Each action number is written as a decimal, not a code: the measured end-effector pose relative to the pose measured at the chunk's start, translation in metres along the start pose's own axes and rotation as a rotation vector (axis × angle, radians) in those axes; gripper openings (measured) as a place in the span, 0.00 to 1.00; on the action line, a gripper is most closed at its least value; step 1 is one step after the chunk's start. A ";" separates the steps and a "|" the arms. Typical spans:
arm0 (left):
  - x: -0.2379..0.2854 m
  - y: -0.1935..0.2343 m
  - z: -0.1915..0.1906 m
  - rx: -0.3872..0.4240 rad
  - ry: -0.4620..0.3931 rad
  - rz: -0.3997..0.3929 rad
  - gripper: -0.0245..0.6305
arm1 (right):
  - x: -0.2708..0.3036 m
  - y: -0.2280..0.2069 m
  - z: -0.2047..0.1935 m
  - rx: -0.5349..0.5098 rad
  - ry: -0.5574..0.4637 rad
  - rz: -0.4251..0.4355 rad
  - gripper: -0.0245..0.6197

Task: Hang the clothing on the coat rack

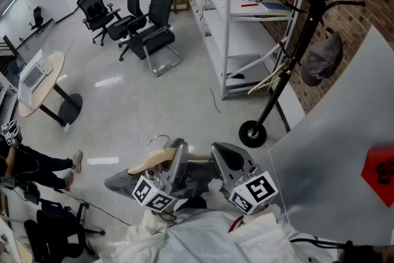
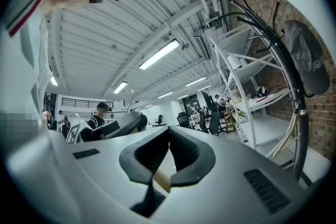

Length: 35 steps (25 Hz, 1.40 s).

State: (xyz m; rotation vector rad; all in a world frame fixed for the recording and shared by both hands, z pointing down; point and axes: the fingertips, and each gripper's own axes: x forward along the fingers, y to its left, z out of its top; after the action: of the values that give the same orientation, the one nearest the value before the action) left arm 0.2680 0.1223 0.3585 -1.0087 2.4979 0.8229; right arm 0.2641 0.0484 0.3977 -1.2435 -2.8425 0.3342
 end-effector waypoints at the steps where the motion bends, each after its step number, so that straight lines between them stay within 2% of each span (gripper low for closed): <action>1: 0.003 0.010 0.004 -0.002 0.000 -0.003 0.12 | 0.011 -0.002 0.000 -0.001 0.001 -0.002 0.08; 7: 0.025 0.073 0.024 -0.014 0.008 -0.018 0.12 | 0.077 -0.019 0.000 -0.002 0.001 -0.027 0.08; 19: 0.056 0.181 0.055 -0.041 0.037 -0.114 0.12 | 0.190 -0.039 -0.002 -0.024 -0.030 -0.121 0.08; 28: 0.071 0.222 0.056 -0.053 0.047 -0.114 0.12 | 0.222 -0.061 -0.008 -0.027 -0.006 -0.157 0.08; 35: 0.101 0.255 0.048 -0.089 0.054 -0.112 0.12 | 0.255 -0.097 -0.004 -0.017 -0.012 -0.165 0.08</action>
State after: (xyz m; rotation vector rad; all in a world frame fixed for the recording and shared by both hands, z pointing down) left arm 0.0202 0.2480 0.3713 -1.2044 2.4419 0.8894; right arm 0.0210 0.1708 0.4049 -1.0037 -2.9377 0.3136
